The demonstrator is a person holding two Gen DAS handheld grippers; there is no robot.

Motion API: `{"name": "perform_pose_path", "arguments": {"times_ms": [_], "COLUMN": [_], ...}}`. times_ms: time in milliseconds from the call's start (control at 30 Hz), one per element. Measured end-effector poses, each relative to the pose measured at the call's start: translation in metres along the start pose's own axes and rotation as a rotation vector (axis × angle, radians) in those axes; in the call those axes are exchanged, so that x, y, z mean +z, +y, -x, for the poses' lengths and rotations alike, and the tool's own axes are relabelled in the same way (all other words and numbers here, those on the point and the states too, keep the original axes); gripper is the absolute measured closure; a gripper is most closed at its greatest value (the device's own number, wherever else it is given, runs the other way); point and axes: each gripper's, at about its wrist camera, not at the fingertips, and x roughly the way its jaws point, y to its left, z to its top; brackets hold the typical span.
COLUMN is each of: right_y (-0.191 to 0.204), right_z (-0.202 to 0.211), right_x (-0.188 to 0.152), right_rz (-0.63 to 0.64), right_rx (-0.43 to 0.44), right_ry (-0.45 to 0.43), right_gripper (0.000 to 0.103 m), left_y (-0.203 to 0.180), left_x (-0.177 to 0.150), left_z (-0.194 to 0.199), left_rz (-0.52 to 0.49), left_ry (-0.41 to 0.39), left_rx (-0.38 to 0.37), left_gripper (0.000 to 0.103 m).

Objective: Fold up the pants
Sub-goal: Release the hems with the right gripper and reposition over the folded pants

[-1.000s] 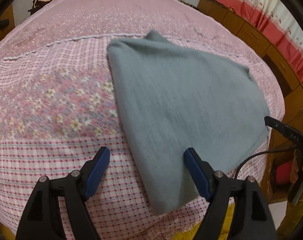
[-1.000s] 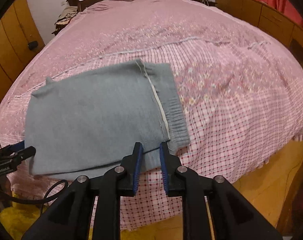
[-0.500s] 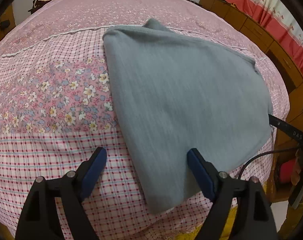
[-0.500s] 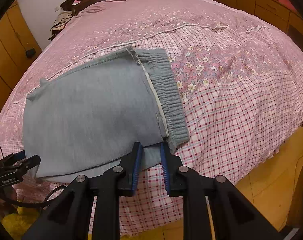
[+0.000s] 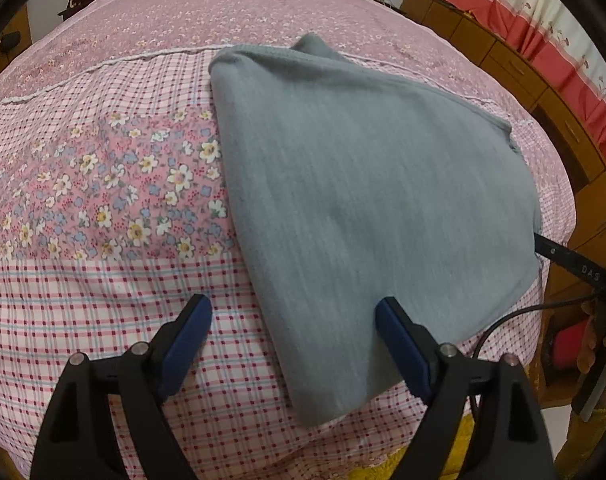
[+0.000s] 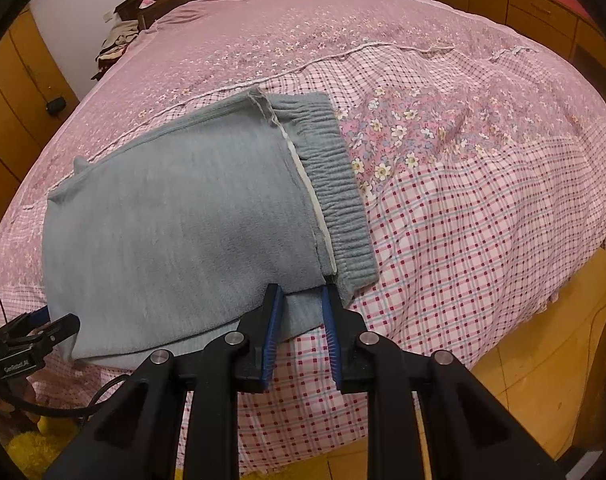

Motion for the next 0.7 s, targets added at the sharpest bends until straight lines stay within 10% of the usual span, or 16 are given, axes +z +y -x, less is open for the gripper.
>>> {"name": "perform_pose_path", "arguments": {"times_ms": [700], "right_y": [-0.008], "right_z": [0.050], "right_x": [-0.008], "right_rz": [-0.052], "right_rx": [0.019], "right_ry": [-0.096], "right_gripper": [0.067], "left_y": [0.022], "left_x": [0.004], "left_z": [0.004], "left_rz": [0.111], "left_ry": [-0.070], "left_rx": [-0.054], "left_gripper": [0.019]}}
